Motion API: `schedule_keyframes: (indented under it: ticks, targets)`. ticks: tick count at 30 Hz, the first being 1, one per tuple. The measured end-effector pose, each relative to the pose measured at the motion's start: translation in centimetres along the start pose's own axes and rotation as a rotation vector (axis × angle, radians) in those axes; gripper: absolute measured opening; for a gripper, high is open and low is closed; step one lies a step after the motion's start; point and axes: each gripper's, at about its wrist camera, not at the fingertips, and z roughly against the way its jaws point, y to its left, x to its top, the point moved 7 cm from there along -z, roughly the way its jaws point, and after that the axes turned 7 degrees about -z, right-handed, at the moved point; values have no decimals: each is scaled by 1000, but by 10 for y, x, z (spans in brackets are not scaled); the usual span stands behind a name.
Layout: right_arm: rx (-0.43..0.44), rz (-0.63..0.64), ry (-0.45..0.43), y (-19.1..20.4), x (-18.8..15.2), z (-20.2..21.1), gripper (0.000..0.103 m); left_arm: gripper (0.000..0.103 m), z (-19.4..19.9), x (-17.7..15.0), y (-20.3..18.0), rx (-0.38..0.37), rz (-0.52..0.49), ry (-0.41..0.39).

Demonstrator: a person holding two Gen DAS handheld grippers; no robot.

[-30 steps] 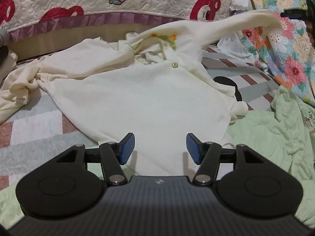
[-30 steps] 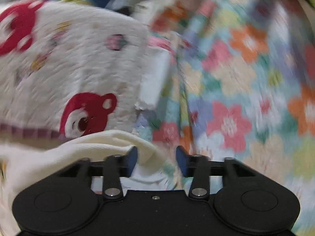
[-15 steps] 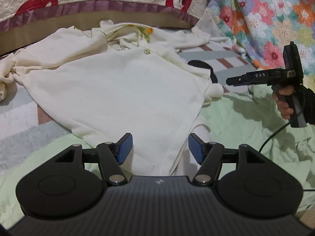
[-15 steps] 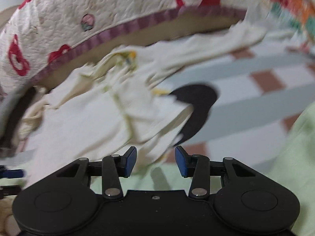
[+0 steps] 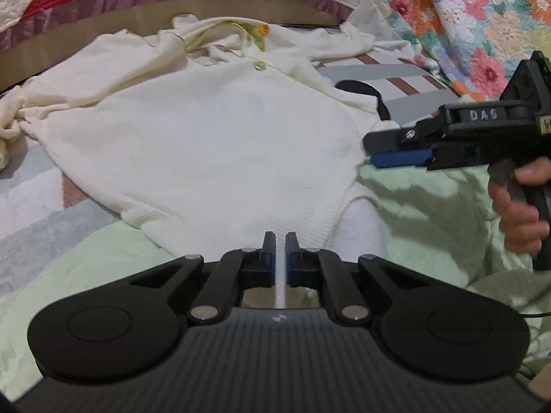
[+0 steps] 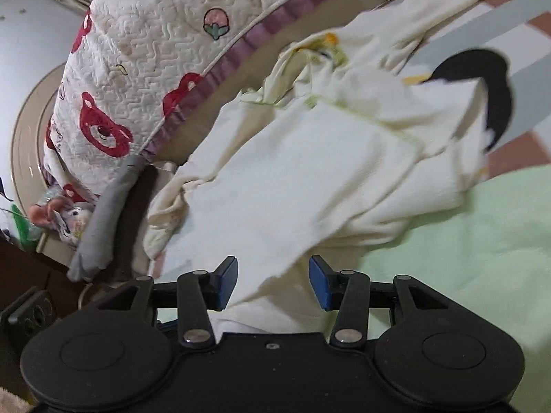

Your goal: Fold clothes

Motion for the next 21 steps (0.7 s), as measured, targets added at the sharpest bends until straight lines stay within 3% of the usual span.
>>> schedule_keyframes:
  ticks: [2,3,4,6,8,9,16,21]
  targets:
    - [1,-37,4,0,-3,-13,52,4,4,1,4,-3,26,-13]
    - [18,-20,-9,5,0,-12,39,4,6,1,6,-6,39,-19]
    - [36,-2,-21,10,3,-10,13,6,8,2,7,-11,44,-24]
    - [72,35,-47,21,8,-7,6,10,13,3,6,-21,43,-34]
    - [108,71,-72,31,13,-4,5,30,17,3,2,-29,27,-35]
    - [126,90,-85,36,16,-2,5,48,17,3,1,-29,18,-34]
    - [185,169,-144,79,51,16,5,53,13,3,-1,-44,26,-25]
    - [189,167,-121,88,50,13,5,56,17,10,-4,-64,28,-78]
